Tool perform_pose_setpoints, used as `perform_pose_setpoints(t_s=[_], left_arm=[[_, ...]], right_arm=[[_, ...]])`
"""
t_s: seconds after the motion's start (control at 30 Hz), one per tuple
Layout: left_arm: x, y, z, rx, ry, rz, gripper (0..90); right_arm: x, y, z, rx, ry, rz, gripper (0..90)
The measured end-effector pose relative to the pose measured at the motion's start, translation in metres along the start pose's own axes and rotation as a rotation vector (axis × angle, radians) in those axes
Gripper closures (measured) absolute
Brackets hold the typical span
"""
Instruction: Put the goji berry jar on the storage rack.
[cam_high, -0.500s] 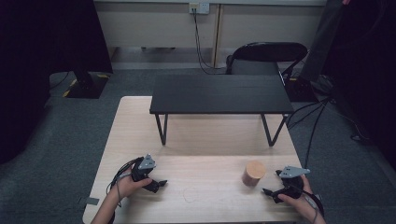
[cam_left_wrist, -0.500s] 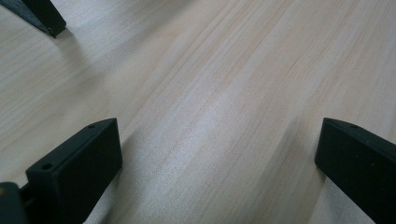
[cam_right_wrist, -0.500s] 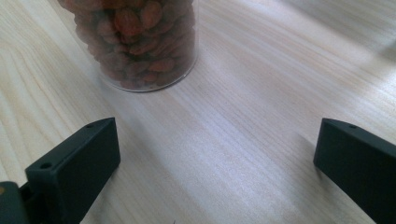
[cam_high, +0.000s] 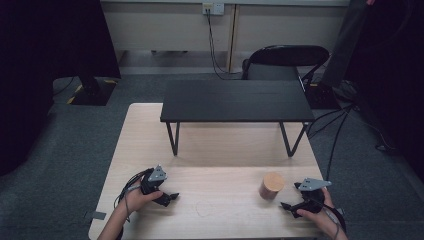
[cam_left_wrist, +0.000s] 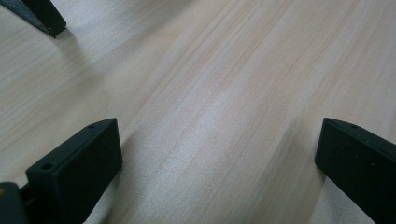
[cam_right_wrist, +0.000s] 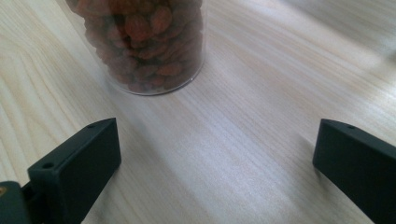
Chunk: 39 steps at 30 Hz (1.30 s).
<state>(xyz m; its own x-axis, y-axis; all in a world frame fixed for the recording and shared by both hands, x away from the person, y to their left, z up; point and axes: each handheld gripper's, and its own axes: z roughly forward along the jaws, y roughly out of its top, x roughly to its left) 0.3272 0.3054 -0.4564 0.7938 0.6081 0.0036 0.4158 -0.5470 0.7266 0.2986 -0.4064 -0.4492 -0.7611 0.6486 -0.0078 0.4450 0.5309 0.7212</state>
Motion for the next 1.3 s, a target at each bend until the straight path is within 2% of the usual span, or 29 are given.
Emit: perform_pose_setpoints(t_s=[0.3,0.8,1.0,1.3], left_arm=[[0.0,0.0,0.0,-0.001,0.0,-0.001,0.0],[0.0,0.0,0.0,-0.002,0.0,-0.003,0.0],[0.0,0.0,0.0,-0.001,0.0,0.0,0.0],[0.0,-0.001,0.0,-0.004,0.0,-0.004,0.0]], right_arm=[[0.002,0.004,-0.001,-0.011,0.013,-0.022,0.7],[0.004,0.017,0.009,-0.029,0.065,-0.057,0.7],[0.004,0.021,0.015,-0.057,0.089,-0.064,0.6],[0.006,0.026,0.021,-0.061,0.096,-0.08,0.7]])
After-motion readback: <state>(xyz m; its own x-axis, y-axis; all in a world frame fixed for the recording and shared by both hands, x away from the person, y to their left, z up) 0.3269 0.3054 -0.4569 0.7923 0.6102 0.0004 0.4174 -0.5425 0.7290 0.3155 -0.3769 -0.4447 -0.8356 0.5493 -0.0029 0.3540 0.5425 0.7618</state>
